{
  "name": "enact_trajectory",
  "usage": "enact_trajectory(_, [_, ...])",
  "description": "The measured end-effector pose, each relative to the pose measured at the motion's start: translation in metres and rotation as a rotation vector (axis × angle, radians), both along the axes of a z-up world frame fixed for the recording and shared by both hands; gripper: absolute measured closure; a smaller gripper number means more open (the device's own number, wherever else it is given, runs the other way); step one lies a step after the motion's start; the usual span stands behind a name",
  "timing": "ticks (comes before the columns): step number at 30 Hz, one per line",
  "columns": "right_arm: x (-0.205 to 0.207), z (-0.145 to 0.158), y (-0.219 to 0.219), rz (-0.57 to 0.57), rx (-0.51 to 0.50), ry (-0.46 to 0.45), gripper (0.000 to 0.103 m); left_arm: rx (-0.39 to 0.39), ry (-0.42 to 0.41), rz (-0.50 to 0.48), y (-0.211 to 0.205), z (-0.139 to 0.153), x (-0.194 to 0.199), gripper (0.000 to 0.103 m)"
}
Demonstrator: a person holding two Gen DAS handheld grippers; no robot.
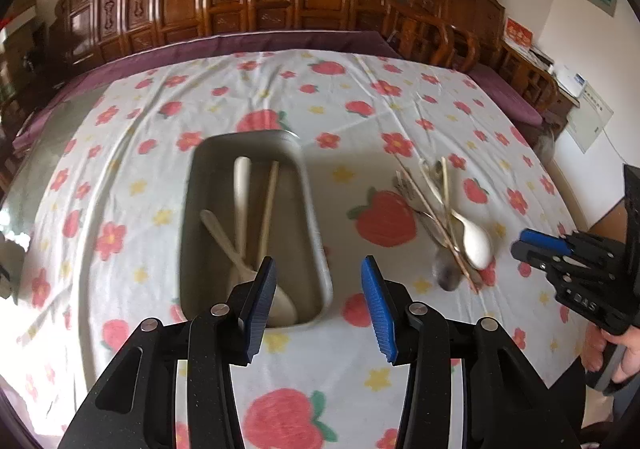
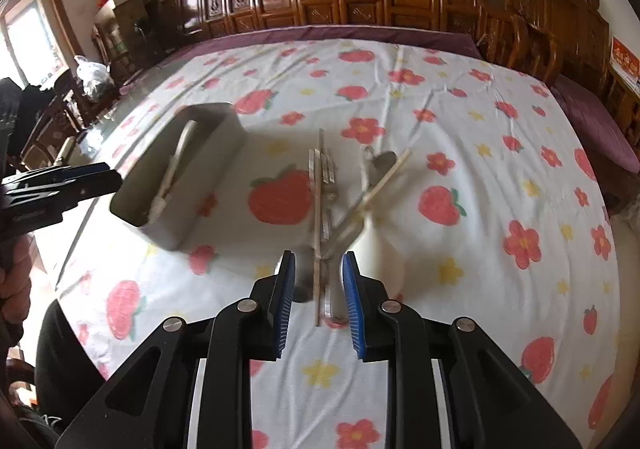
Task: Organize utensils
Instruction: 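Move the right tool to a light wooden chopstick and grasp it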
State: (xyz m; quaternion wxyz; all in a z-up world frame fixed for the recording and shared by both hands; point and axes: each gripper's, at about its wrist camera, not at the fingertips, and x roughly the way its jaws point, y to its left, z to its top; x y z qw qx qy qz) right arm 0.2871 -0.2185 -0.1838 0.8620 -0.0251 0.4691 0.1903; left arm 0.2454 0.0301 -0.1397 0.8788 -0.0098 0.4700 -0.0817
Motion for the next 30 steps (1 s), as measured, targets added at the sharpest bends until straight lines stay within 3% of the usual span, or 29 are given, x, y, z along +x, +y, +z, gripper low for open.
enact_trajectory(8, [0.015, -0.024, 0.009, 0.054, -0.007, 0.054, 0.077, 0.001, 0.033, -0.039, -0.025, -0.016, -0.002, 0.061])
enact_trajectory(11, [0.025, -0.038, 0.023, 0.085, -0.024, 0.082, 0.084, 0.000, 0.041, -0.045, -0.029, -0.020, -0.002, 0.061])
enact_trajectory(18, [0.034, -0.063, 0.031, 0.071, -0.055, 0.156, 0.088, 0.007, 0.063, -0.065, -0.041, -0.030, -0.002, 0.061])
enact_trajectory(25, [0.039, -0.070, 0.020, 0.043, 0.020, 0.208, 0.097, 0.017, 0.088, -0.080, -0.054, -0.041, -0.001, 0.061])
enact_trajectory(30, [0.036, -0.069, 0.016, 0.064, 0.039, 0.220, 0.097, 0.022, 0.109, -0.079, -0.061, -0.051, 0.003, 0.061])
